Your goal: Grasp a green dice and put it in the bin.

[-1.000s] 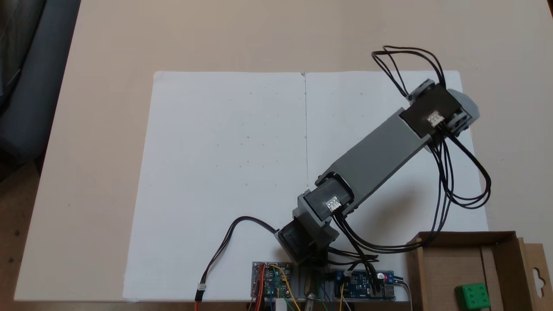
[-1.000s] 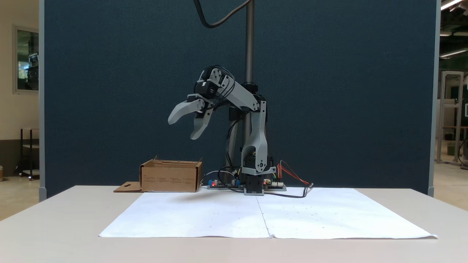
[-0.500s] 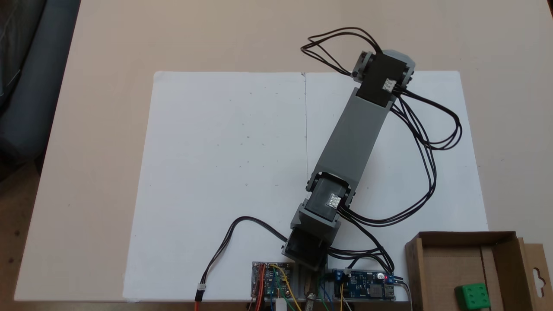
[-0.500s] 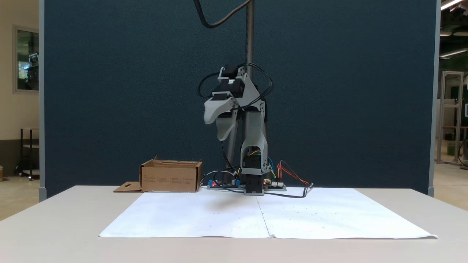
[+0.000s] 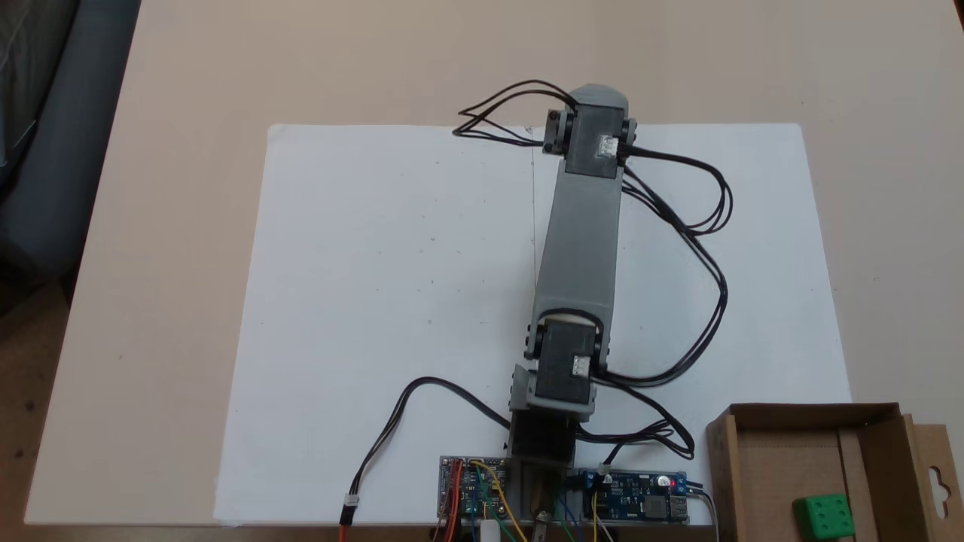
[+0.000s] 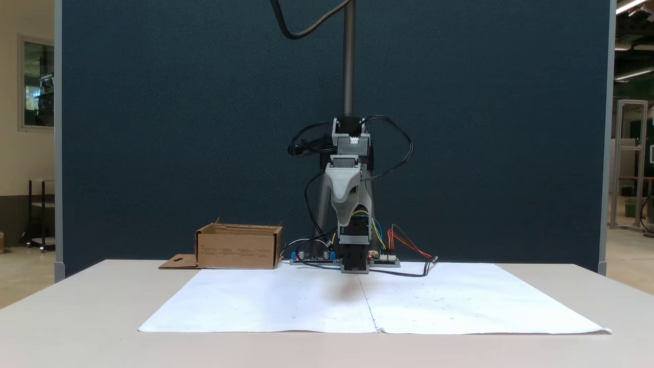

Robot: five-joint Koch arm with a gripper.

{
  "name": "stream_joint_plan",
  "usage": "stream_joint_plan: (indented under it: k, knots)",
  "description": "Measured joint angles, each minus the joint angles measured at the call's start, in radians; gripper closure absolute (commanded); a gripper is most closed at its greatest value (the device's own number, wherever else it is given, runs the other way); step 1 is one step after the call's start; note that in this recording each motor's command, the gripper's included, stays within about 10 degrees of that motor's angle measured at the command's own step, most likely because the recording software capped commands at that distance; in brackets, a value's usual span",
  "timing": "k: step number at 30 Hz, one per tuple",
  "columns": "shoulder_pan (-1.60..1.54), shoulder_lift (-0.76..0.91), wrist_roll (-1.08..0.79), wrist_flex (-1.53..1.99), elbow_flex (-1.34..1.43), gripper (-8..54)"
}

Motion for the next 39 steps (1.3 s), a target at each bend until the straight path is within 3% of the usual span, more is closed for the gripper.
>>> stream_joint_plan:
  k: [39]
  knots:
    - [-0.089, 0.325, -0.006, -1.425, 1.134, 2.0]
